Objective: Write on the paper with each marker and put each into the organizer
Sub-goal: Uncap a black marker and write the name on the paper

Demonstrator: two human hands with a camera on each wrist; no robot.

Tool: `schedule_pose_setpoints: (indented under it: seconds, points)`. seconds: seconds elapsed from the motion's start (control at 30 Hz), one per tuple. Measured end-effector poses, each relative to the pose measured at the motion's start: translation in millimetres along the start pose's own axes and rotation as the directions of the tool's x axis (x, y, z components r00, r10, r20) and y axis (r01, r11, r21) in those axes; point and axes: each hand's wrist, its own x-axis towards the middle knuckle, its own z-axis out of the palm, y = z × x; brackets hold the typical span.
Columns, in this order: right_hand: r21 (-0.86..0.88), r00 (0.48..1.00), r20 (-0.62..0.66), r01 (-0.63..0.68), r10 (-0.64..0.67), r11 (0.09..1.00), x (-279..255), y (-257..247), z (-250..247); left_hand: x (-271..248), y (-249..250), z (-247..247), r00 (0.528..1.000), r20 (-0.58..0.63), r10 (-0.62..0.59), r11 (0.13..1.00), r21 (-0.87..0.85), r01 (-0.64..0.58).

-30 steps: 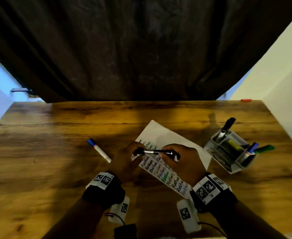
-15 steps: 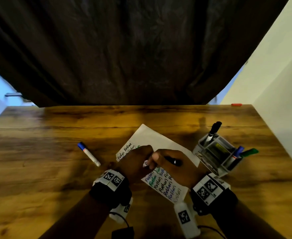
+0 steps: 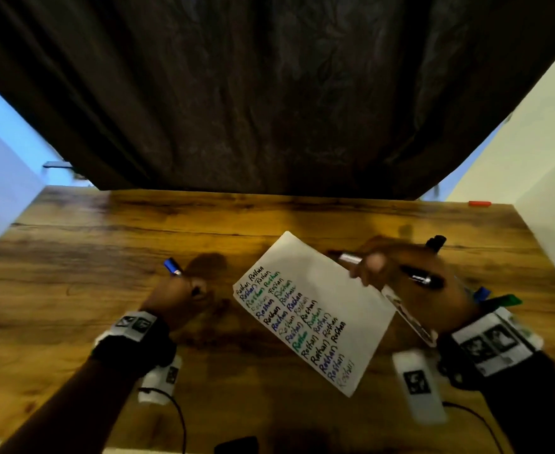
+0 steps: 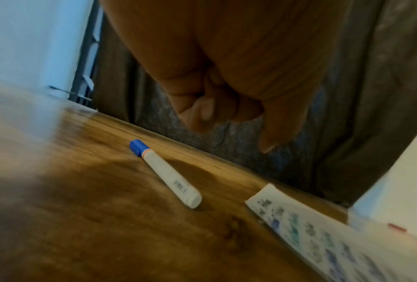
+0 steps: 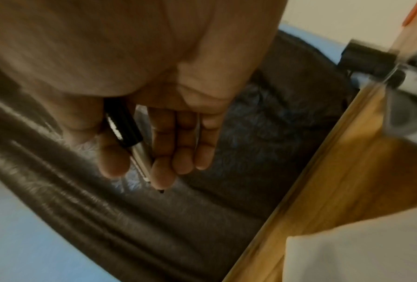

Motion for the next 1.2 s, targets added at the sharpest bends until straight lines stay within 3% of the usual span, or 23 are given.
schedule_pose_setpoints:
  seconds: [0.13,0.2,0.3,0.43,0.57,0.67,0.87,1.2]
  points:
    - [-0.092,0.993,-0.044,-0.112,0.108,0.989,-12.6,17.5,-23.5,-1.3,16.1,2.8,0.999,-0.041,0.034,0.996,-0.086,-0.037]
    - [-0.11,0.966,0.032,-0.251,0.256,0.962,-26.5,41.8,-7.1,4.9,39.2,18.3,0.999,0.016,0.033,0.999,-0.043,-0.033]
    - [-0.27,0.919,0.157,-0.312,0.361,0.911,-55.6,87.5,22.0,13.8,68.4,47.0,0.994,0.073,0.077,0.99,-0.128,-0.068]
    - [-0.125,0.874,0.209,-0.42,0.438,0.899,-75.2,115.9,49.1,22.2,87.5,73.6,0.97,0.197,0.145,0.974,-0.199,-0.105]
    - [-0.013,0.912,0.17,-0.376,0.373,0.926,-63.7,123.6,66.3,27.0,106.0,87.0,0.95,0.272,0.154,0.977,-0.184,-0.106]
    - [0.056,0.939,0.096,-0.337,0.331,0.94,-56.4,138.1,79.9,30.9,110.7,89.9,0.963,0.249,0.104,0.985,-0.162,-0.064]
    - [0.188,0.908,0.026,-0.416,0.419,0.89,-54.3,156.7,82.0,36.7,105.4,93.5,0.976,0.215,0.032,0.981,-0.193,0.01]
    - [-0.03,0.953,0.022,-0.301,0.302,0.953,-66.0,174.3,78.5,41.9,99.1,102.4,0.976,0.217,0.02,0.975,-0.219,0.028]
